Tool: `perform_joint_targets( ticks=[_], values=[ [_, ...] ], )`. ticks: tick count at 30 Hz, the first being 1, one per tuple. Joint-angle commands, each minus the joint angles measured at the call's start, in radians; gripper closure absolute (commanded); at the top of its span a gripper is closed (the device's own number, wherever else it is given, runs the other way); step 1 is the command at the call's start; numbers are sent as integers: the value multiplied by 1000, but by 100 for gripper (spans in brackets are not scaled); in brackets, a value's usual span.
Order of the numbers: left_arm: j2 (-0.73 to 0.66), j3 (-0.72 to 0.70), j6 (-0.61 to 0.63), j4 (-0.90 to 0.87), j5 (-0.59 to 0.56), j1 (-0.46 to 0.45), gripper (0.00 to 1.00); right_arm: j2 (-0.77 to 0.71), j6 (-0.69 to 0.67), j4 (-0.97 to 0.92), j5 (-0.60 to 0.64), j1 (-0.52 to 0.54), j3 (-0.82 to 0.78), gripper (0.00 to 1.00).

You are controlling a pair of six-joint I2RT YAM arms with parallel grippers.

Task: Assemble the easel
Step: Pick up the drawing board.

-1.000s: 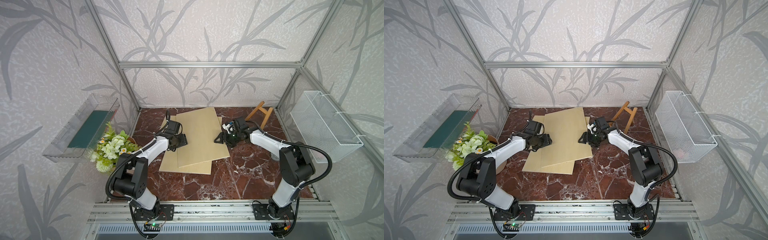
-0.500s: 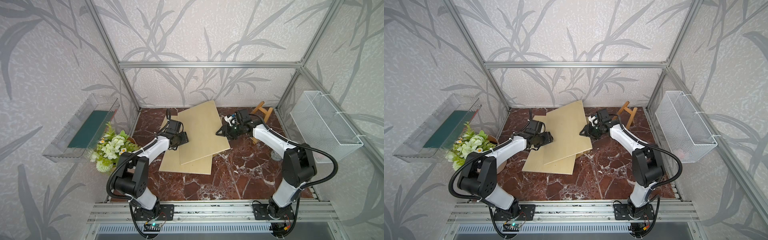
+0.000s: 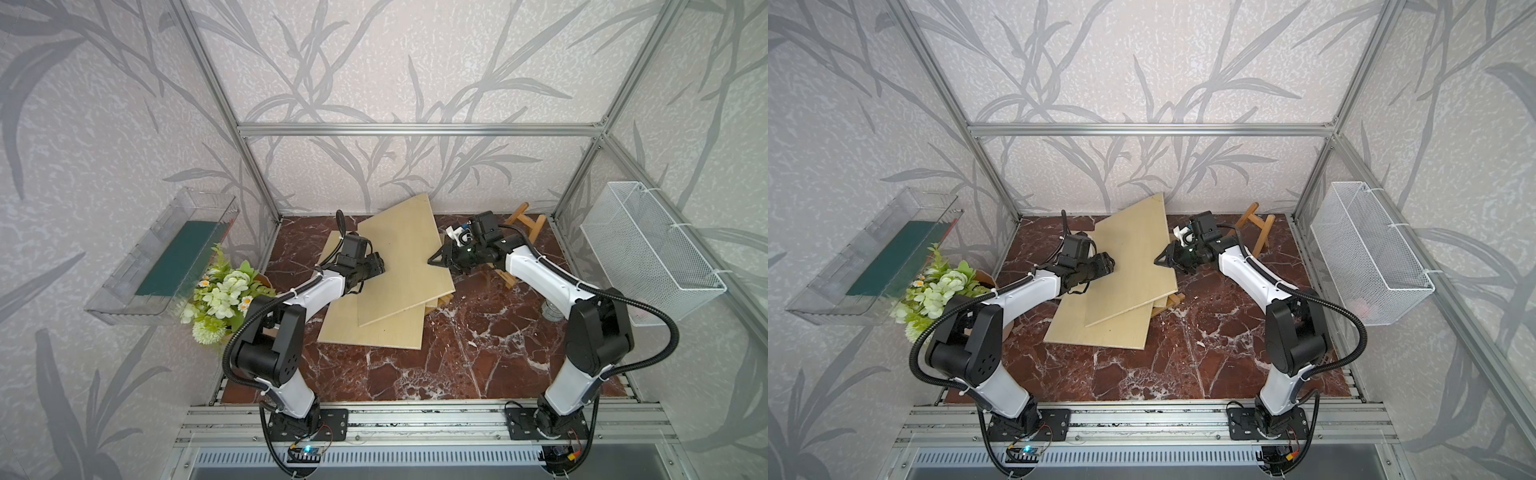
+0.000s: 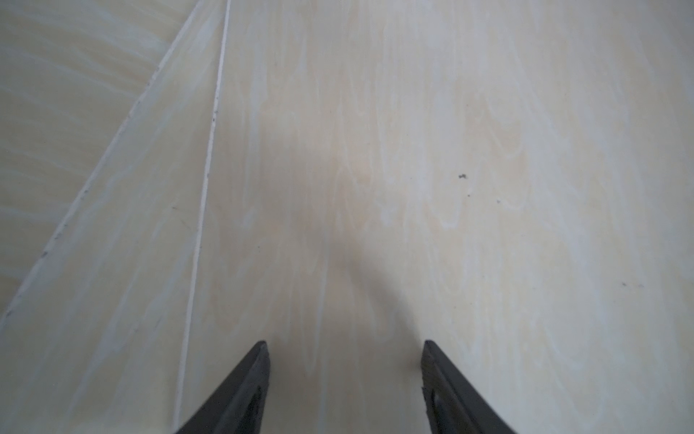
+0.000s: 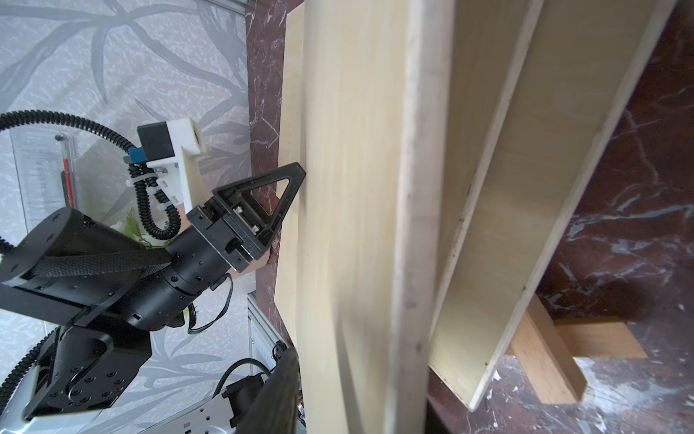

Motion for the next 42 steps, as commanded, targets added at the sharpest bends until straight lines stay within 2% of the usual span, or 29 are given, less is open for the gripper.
perform_joint_targets(
  ticks=[1, 6, 10, 15, 20, 23, 31, 35, 42],
  values=[
    [89, -54, -21, -155, 136, -68, 35, -15, 26, 140, -127, 62, 64, 70],
    [83, -57, -28, -144, 133, -67, 35, -13, 54, 171, -108, 64, 71, 90],
    [50, -43, -52, -138, 148, -51, 35, -20, 20, 150, -98, 62, 108, 100],
    [-59, 10, -64, -192, 151, 16, 34, -40, -207, -38, -11, 60, 245, 100],
    [-133, 102, 16, -365, 46, 50, 34, -39, -427, -207, 22, 51, 418, 100],
    [-155, 104, 26, -382, 31, 50, 34, -41, -527, -300, 23, 50, 509, 100],
    [-159, 46, -19, -333, 66, 50, 34, -123, -719, -395, 66, 46, 570, 100],
    [-160, 39, -27, -318, 74, 50, 34, -139, -784, -466, 142, 31, 606, 100],
    [-144, 59, -24, -311, 90, 50, 34, -236, -815, -397, 88, -60, 561, 100]
  ],
)
